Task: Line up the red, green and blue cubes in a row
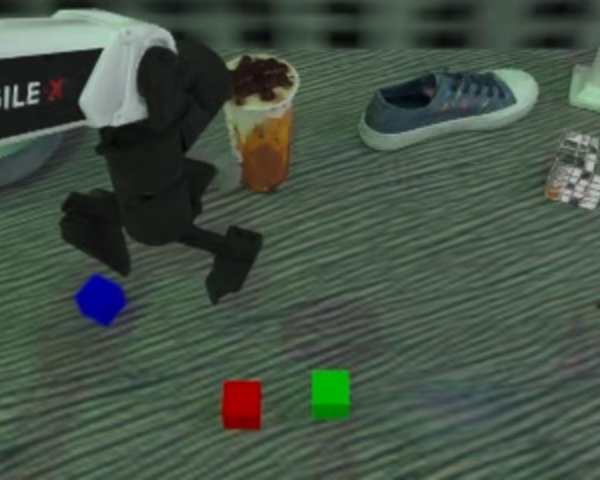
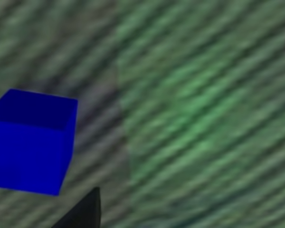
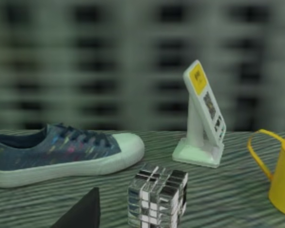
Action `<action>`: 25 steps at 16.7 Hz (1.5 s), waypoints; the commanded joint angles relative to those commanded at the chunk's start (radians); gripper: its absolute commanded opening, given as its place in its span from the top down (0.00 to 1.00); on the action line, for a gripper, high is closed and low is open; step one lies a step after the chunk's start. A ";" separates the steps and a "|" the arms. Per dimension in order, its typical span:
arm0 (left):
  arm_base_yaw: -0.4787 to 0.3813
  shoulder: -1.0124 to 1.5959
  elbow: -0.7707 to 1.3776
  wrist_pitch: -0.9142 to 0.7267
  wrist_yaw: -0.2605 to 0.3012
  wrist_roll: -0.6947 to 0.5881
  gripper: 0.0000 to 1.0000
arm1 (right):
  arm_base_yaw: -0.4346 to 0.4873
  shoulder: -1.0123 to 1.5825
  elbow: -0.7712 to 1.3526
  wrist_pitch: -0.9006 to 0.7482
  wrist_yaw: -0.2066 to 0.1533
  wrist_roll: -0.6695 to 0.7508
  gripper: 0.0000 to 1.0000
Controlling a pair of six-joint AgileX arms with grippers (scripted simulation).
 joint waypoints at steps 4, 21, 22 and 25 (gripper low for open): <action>0.161 -0.026 -0.048 0.028 0.004 0.283 0.00 | 0.000 0.000 0.000 0.000 0.000 0.000 0.00; 0.250 0.063 -0.180 0.279 0.008 0.410 0.00 | 0.000 0.000 0.000 0.000 0.000 0.000 0.00; 0.250 0.081 -0.198 0.316 0.008 0.410 0.00 | 0.000 0.000 0.000 0.000 0.000 0.000 0.00; 0.251 0.110 -0.228 0.373 0.008 0.412 0.00 | 0.000 0.000 0.000 0.000 0.000 0.000 0.00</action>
